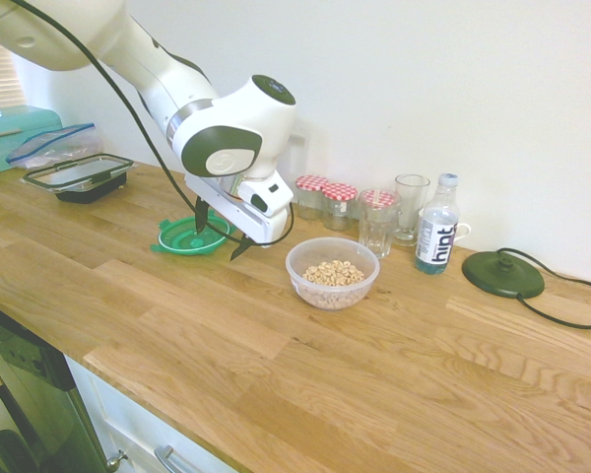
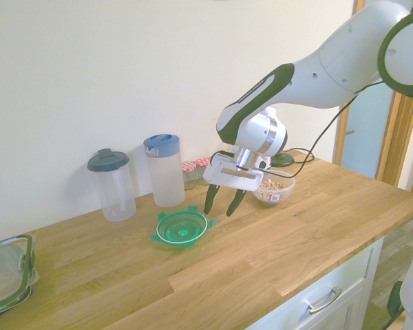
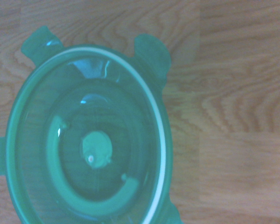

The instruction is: Cover the lid of food container

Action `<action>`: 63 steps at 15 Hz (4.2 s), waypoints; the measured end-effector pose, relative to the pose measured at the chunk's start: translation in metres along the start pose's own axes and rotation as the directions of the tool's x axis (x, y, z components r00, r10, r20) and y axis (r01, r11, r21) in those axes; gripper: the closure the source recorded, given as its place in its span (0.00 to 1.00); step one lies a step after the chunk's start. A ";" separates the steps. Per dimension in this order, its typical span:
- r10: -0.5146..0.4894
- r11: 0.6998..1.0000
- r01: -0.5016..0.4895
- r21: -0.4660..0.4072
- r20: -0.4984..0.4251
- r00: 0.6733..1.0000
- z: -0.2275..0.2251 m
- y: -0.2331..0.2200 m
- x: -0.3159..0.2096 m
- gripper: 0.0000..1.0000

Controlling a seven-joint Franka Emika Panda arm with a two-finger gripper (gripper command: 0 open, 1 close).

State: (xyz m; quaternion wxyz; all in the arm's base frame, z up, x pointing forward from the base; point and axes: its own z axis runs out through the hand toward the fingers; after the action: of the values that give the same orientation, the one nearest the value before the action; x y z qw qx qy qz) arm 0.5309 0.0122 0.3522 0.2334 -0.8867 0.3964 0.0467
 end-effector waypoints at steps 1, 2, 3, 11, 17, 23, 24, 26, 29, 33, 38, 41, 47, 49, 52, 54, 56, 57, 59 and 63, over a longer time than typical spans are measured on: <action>0.002 1.000 -0.002 0.007 0.010 1.000 0.006 -0.004 0.004 0.00; 0.000 1.000 0.000 0.010 0.018 1.000 0.012 -0.009 0.007 0.00; 0.000 1.000 0.000 0.012 0.026 1.000 0.017 -0.014 0.008 0.00; 0.036 0.995 -0.046 0.089 0.112 0.993 0.049 -0.040 0.012 0.00; 0.069 0.983 -0.098 0.159 0.175 0.982 0.059 -0.040 0.011 1.00; 0.082 0.976 -0.119 0.184 0.197 0.977 0.066 -0.033 0.013 1.00; 0.083 0.975 -0.121 0.184 0.198 0.977 0.067 -0.032 0.014 1.00; 0.087 0.976 -0.124 0.182 0.199 0.976 0.068 -0.030 0.016 1.00; 0.092 0.976 -0.128 0.177 0.200 0.975 0.070 -0.024 0.017 1.00; 0.096 0.977 -0.131 0.170 0.203 0.975 0.073 -0.018 0.018 1.00; 0.091 0.979 -0.127 0.162 0.212 0.973 0.076 -0.014 0.017 1.00; 0.061 0.981 -0.101 0.168 0.229 0.972 0.069 -0.020 0.012 1.00; -0.100 0.995 0.100 -0.021 0.028 0.995 -0.012 -0.084 -0.040 1.00; -0.139 0.982 0.130 -0.140 -0.059 0.989 -0.051 -0.092 -0.060 1.00; -0.204 0.936 0.136 -0.324 -0.188 0.961 -0.100 -0.095 -0.084 1.00; -0.264 0.893 0.130 -0.431 -0.265 0.927 -0.117 -0.089 -0.081 1.00; -0.326 0.842 0.112 -0.528 -0.333 0.885 -0.136 -0.083 -0.071 1.00; -0.357 0.818 0.097 -0.568 -0.368 0.859 -0.149 -0.085 -0.070 1.00; -0.410 0.772 0.048 -0.633 -0.440 0.799 -0.175 -0.095 -0.081 1.00; -0.491 0.704 -0.093 -0.704 -0.577 0.653 -0.202 -0.105 -0.101 1.00</action>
State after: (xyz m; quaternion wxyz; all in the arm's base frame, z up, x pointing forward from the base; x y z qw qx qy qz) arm 0.5176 0.0501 0.5980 -0.2828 -0.8892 0.3001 -0.1980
